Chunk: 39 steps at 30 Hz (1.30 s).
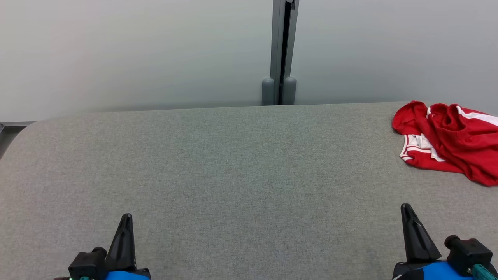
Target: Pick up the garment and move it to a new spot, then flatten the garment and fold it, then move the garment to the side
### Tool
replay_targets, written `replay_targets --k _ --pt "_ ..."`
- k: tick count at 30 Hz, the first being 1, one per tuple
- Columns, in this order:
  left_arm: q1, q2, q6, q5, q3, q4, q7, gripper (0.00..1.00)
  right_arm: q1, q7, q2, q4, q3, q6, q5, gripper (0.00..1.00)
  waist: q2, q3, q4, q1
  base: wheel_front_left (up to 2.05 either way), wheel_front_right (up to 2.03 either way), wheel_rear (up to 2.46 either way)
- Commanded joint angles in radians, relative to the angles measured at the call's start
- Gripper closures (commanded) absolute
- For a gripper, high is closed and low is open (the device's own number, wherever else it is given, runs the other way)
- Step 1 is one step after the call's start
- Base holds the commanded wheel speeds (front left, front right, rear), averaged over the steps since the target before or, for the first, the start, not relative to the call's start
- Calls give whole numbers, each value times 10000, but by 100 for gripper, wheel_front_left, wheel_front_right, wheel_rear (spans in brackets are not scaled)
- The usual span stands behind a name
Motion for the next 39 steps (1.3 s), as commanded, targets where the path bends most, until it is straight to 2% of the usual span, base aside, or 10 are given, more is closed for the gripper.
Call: replay_targets --k 1,10,39 --pt "-143 1 -10 -373 98 -11 147 100 -66 92 -11 -26 -24 0 400 100 -1 1 -1 0 0 0 0" --pt "-314 -38 -63 -2148 241 -75 592 100 -262 506 -18 64 -90 0 2175 100 -1 9 -4 0 0 0 0" --pt "-742 -136 -197 -6589 577 -245 1676 100 -776 1544 -40 304 -250 1 6627 100 -1 35 -16 0 0 0 0"
